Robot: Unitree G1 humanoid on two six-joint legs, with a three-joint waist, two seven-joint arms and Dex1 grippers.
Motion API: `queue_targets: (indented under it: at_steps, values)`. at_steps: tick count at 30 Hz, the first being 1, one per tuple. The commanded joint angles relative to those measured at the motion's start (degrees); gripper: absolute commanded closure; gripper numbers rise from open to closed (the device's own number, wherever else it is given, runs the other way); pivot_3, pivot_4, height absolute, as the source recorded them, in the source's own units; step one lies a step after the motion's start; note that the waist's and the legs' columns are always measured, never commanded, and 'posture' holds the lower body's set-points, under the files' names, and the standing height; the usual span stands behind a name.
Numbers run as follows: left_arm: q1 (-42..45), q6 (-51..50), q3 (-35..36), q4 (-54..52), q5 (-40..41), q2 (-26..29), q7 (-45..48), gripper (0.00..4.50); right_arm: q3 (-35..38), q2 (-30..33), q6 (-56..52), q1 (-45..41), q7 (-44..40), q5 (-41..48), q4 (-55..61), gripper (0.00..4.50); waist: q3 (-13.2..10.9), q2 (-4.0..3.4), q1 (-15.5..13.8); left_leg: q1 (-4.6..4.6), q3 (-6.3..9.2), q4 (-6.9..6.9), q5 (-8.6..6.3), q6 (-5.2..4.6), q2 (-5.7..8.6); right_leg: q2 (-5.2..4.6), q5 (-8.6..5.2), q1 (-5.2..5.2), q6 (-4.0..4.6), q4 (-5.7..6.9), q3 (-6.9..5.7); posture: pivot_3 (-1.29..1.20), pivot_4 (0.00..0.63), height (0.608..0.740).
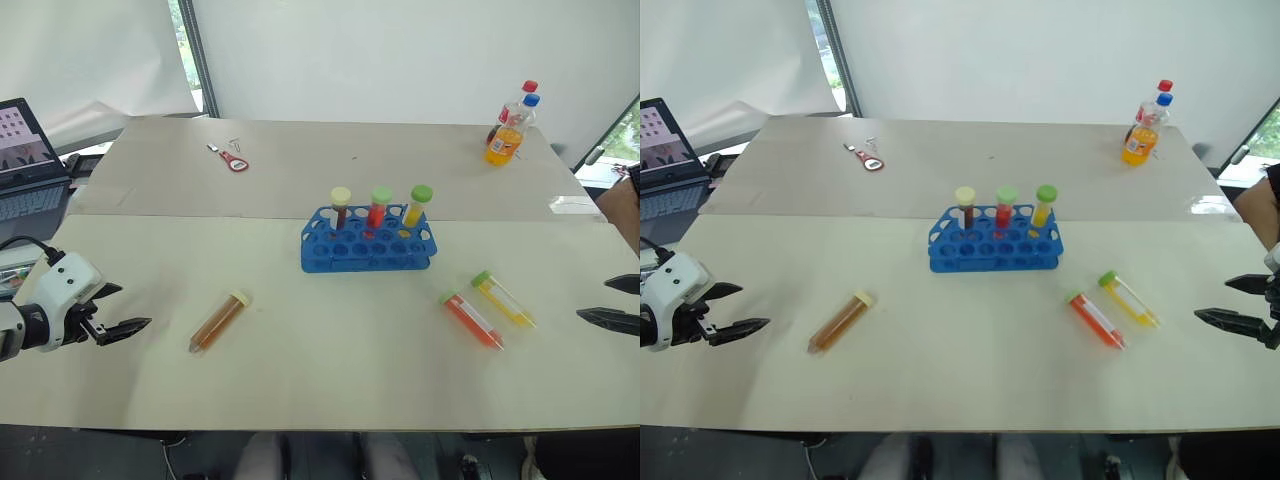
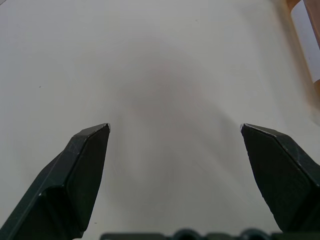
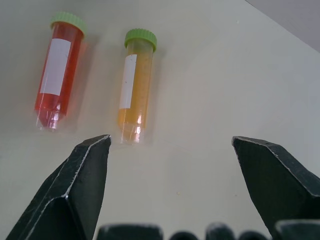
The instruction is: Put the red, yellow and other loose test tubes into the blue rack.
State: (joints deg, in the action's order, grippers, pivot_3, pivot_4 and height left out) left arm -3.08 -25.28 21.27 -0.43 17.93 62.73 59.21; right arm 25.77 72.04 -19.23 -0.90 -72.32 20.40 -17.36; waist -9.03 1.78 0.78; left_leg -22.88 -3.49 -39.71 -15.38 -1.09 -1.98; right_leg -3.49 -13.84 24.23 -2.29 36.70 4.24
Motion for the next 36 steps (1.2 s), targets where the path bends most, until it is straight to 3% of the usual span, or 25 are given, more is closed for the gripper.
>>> queue_targets:
  at_steps: [1, 11, 17, 21, 26, 36]
  values:
    - [1.3, 0.1, 2.1, -0.1, 0.9, -0.4, -0.3, 0.01, 1.7, -0.4, 1.3, -0.8, 0.7, -0.1, 0.6, 0.19, 0.0, 0.0, 0.0, 0.0, 0.0, 0.0, 0.0, 0.0, 0.0, 0.0, 0.0, 0.0, 0.0, 0.0, 0.0, 0.0, 0.15, 0.74]
    - [2.7, 5.0, 3.8, 2.5, 0.1, -1.6, -0.6, 0.01, 0.5, -2.1, -0.1, -4.9, 3.7, 0.3, 1.7, 0.19, 0.0, -0.02, 0.0, 0.02, -0.01, -0.02, 0.0, 0.0, 0.0, 0.0, 0.0, 0.0, 0.0, 0.04, 0.0, 0.0, 0.15, 0.74]
    - [10.2, -4.5, -3.2, -14.6, 10.0, -3.3, 2.0, 0.01, -4.6, -0.9, -4.9, -12.0, 4.3, 0.2, 4.3, 0.19, 0.0, -0.02, -0.6, -0.03, 0.02, -0.13, 0.01, 0.01, 0.03, -0.04, 0.03, -0.06, -0.03, 0.06, -0.01, 0.0, 0.15, 0.74]
    - [16.3, -7.3, -10.9, -23.9, 14.4, -5.9, 3.0, 0.01, -12.3, 0.9, -11.6, -14.3, 4.2, -2.2, 10.2, 0.19, 0.0, -0.05, -0.5, -0.07, 0.03, -0.09, -0.01, -0.01, 0.03, -0.02, 0.04, 0.01, -0.04, 0.06, 0.01, 0.0, 0.15, 0.74]
    - [24.6, -7.5, -19.3, -27.6, 15.8, -10.8, 4.2, 0.01, -23.0, -1.3, -21.9, -23.6, 6.7, -5.3, 11.5, 0.19, 0.0, -0.07, 0.2, -0.12, 0.05, -0.16, 0.0, 0.0, 0.05, 0.03, 0.04, 0.04, -0.03, 0.07, 0.05, 0.0, 0.15, 0.74]
    - [31.4, -3.6, -28.7, -27.8, 13.1, -17.0, 6.5, 0.01, -40.6, -9.4, -26.1, -40.3, 5.4, -15.9, -1.7, 0.19, 0.0, -0.07, 0.0, -0.22, 0.07, -0.21, 0.0, -0.02, 0.11, 0.05, 0.04, 0.08, -0.04, 0.0, 0.05, 0.0, 0.15, 0.74]
